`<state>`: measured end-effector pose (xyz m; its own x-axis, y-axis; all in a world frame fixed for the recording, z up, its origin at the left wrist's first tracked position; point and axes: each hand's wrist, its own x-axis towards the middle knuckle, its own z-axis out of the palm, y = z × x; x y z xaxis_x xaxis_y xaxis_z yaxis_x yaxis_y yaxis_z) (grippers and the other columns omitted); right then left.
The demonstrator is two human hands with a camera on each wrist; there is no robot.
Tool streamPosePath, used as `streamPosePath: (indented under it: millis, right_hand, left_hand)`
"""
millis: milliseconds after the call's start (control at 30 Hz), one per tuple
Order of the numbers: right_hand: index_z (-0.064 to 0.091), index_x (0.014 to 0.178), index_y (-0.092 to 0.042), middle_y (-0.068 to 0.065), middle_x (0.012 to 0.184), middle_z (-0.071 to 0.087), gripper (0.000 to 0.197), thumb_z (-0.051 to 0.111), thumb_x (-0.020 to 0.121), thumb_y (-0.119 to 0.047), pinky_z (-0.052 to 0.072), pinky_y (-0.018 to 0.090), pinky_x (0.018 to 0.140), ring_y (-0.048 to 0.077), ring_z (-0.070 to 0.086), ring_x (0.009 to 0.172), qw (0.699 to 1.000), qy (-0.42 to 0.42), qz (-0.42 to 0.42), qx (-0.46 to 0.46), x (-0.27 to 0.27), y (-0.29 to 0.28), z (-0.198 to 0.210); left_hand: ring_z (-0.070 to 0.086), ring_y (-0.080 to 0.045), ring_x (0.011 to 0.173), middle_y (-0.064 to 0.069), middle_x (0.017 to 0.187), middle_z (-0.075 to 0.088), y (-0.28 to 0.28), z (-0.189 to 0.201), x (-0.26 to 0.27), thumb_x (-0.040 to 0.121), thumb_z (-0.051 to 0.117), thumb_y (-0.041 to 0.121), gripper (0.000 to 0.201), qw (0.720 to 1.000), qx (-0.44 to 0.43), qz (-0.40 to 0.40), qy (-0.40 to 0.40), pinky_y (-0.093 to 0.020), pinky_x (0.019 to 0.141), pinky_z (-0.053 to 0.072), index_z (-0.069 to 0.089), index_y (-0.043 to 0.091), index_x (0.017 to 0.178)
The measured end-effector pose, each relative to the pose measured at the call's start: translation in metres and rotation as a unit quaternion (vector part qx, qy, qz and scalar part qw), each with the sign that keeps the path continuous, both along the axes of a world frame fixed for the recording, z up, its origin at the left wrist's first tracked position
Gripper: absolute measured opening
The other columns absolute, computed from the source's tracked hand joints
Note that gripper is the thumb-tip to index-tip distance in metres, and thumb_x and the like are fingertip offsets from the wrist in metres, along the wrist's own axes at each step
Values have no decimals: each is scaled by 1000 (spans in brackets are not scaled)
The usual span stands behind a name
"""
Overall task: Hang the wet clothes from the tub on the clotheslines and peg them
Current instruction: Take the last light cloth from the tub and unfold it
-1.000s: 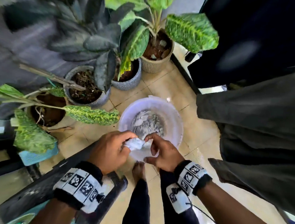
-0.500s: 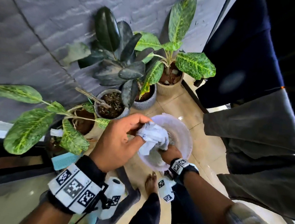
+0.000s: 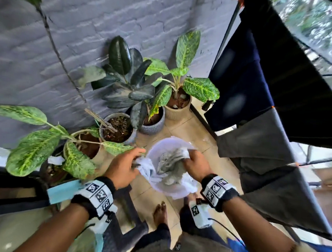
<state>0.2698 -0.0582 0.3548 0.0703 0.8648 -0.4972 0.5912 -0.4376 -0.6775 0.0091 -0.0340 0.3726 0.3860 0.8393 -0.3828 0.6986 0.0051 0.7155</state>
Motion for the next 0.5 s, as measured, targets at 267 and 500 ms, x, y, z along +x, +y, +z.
streamPosePath:
  millis: [267, 500]
  right_hand:
    - [69, 82, -13, 5, 72, 72, 21, 49, 77, -13, 58, 42, 61, 23, 69, 66, 980, 72, -71, 174, -8, 25, 100]
    - [71, 83, -14, 6, 74, 73, 28, 49, 78, 4, 51, 25, 49, 25, 72, 63, 948, 187, -132, 220, -18, 17, 152]
  left_hand:
    - [60, -15, 100, 5, 110, 61, -23, 17, 49, 66, 71, 61, 58, 996, 22, -73, 48, -30, 83, 47, 61, 23, 108]
    - [60, -23, 118, 1, 128, 65, -35, 20, 86, 83, 61, 60, 56, 998, 14, -13, 61, -34, 97, 48, 64, 22, 124]
